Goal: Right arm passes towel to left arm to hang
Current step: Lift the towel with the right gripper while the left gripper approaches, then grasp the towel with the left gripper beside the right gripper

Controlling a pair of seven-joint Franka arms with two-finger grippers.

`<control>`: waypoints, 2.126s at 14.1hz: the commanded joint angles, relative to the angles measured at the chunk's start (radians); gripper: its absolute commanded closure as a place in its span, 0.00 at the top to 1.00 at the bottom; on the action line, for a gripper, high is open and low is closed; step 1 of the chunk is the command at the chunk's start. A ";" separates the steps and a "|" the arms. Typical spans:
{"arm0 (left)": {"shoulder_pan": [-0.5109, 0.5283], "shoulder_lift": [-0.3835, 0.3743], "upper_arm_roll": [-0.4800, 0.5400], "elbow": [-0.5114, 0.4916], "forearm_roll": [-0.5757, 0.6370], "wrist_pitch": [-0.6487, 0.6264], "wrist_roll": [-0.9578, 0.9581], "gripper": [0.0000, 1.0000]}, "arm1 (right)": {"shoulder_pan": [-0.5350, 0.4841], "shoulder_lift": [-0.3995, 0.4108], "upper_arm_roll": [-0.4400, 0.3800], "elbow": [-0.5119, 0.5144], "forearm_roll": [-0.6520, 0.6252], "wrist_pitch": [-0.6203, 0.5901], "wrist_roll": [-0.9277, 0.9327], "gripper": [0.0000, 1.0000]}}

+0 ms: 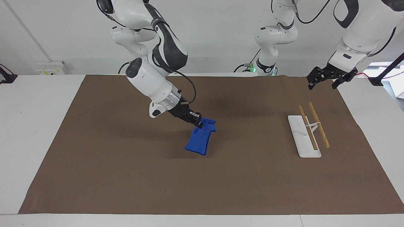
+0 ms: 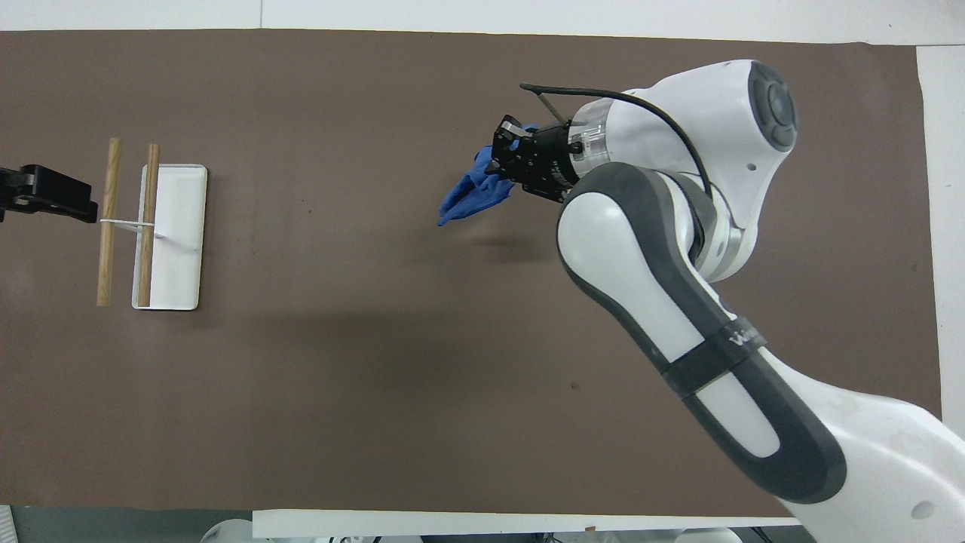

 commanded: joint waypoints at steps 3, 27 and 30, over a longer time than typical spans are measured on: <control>-0.145 -0.109 -0.001 -0.276 -0.167 0.329 -0.554 1.00 | 0.147 0.034 0.000 0.025 0.168 0.214 0.220 0.00; -0.228 0.067 -0.001 -0.370 -0.209 0.651 -1.121 0.00 | 0.227 0.050 0.000 0.059 0.185 0.237 0.343 0.01; -0.228 0.074 0.001 -0.355 -0.209 0.647 -1.118 0.00 | 0.226 0.050 0.000 0.059 0.185 0.237 0.343 0.08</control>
